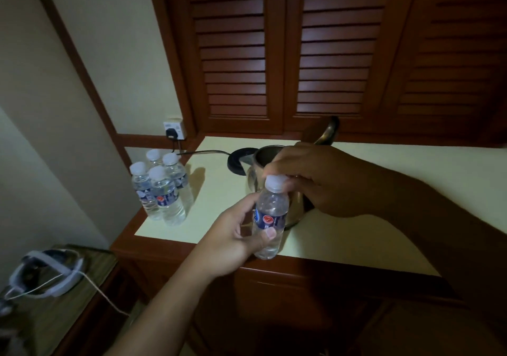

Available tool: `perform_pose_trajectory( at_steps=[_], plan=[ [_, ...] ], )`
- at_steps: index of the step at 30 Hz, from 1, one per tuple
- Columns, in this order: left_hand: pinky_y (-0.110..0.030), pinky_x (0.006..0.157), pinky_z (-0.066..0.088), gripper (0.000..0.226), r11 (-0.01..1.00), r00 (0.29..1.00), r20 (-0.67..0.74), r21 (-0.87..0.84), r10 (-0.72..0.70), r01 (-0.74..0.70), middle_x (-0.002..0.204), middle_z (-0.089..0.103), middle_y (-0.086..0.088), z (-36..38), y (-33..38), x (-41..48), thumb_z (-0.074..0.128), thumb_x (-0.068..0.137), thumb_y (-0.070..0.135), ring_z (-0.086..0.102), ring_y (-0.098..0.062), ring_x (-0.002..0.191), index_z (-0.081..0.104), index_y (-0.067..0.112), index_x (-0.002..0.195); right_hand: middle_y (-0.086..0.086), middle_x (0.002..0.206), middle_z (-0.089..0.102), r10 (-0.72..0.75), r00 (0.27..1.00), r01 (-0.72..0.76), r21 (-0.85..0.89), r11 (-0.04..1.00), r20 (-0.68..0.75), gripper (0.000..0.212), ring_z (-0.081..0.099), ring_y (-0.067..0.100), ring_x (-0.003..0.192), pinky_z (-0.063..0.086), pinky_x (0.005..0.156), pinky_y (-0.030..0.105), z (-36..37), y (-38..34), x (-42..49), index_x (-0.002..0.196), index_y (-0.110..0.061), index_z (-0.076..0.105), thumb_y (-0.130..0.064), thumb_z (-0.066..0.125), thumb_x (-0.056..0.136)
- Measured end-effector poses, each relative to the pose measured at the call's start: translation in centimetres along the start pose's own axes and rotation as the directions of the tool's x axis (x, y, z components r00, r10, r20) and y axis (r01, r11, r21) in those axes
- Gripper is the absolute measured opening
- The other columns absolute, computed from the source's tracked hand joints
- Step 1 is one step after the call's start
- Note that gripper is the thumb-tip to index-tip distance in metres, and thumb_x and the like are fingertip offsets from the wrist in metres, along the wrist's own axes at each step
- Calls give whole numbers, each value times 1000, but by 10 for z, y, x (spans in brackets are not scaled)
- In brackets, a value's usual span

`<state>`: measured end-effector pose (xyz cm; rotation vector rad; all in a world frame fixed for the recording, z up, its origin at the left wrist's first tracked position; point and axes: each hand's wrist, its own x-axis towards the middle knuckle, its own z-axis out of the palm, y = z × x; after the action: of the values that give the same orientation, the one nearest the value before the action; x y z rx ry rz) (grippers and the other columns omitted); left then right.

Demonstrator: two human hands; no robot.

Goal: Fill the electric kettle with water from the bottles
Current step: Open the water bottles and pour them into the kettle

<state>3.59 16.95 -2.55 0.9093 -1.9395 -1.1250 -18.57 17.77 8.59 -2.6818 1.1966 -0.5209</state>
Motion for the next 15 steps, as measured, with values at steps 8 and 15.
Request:
perform_pose_trajectory(
  at_steps=[8, 15],
  plan=[
    [-16, 96, 50, 51, 999, 997, 70, 2, 33, -33, 130, 73, 12, 8, 5, 13, 64, 101, -3, 66, -6, 124, 53, 15, 148, -7, 124, 68, 32, 992, -31, 11, 999, -122, 37, 57, 5, 113, 45, 97, 21, -8, -1, -17, 128, -23, 68, -24, 63, 91],
    [-22, 97, 53, 52, 1000, 998, 67, 21, -3, 1, 131, 73, 9, 5, 5, 11, 66, 101, 3, 67, -11, 125, 55, 27, 146, -21, 116, 63, 178, 967, -162, 98, 982, -181, 30, 53, -16, 101, 34, 87, -2, 3, -1, -21, 125, -29, 68, -21, 63, 97]
  ],
)
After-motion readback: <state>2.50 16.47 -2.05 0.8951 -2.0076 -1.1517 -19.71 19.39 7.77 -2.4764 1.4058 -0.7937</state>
